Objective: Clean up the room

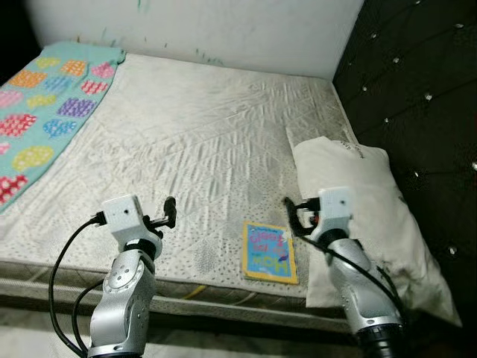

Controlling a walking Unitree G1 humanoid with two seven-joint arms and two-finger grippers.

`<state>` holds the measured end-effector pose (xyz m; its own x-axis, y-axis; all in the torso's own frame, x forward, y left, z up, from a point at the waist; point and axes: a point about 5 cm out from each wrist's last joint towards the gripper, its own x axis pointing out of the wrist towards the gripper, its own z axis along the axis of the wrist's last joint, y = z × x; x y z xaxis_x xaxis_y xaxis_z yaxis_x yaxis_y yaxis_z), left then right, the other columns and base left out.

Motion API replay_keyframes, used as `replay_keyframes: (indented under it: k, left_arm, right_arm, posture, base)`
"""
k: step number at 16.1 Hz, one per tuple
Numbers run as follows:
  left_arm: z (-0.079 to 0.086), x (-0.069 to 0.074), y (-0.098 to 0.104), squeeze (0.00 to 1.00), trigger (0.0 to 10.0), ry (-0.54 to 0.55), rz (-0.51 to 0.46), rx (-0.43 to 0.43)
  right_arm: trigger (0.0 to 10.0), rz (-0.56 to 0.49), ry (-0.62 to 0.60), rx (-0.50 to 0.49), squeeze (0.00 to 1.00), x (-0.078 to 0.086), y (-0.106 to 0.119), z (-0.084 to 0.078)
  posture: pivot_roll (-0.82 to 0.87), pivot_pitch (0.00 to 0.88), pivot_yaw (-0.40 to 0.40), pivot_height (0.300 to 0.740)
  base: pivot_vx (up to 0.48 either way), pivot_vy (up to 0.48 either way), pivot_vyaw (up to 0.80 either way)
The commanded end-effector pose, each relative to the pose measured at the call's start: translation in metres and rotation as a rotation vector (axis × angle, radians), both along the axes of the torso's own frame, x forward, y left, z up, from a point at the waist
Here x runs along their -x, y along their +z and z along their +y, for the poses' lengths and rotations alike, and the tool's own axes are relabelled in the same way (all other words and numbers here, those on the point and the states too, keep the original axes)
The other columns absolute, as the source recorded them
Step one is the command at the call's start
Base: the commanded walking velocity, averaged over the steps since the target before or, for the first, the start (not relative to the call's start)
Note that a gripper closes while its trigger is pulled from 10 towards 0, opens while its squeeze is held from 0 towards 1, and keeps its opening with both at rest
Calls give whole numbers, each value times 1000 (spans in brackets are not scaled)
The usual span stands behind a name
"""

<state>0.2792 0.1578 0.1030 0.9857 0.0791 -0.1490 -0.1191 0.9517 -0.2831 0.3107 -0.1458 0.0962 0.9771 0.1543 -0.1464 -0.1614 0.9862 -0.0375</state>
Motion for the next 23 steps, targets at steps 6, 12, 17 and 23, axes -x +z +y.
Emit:
replay_keyframes:
  k: [6,12,17,23]
  left_arm:
    - [-5,0,0,0,10000,-6,6,4]
    - [-4,1,10,0,10000,-33,-87,27]
    - [-4,2,10,0,10000,-39,-98,49]
    - [-8,2,10,0,10000,-61,-97,68]
  right_arm:
    - [10000,-7,11,53,0,-1,-2,-5]
    - [10000,-15,41,74,0,-2,-3,-1]
    - [10000,-16,51,80,0,-2,-4,-1]
    - [10000,-25,75,98,0,-2,-4,2]
  posture:
    - [-11,66,-47,740]
    - [-13,66,-48,740]
    - [-12,69,-48,740]
    - [-8,68,-49,740]
  base:
    - [0,350,0]
    - [0,113,0]
    - [107,0,0]
    - [269,0,0]
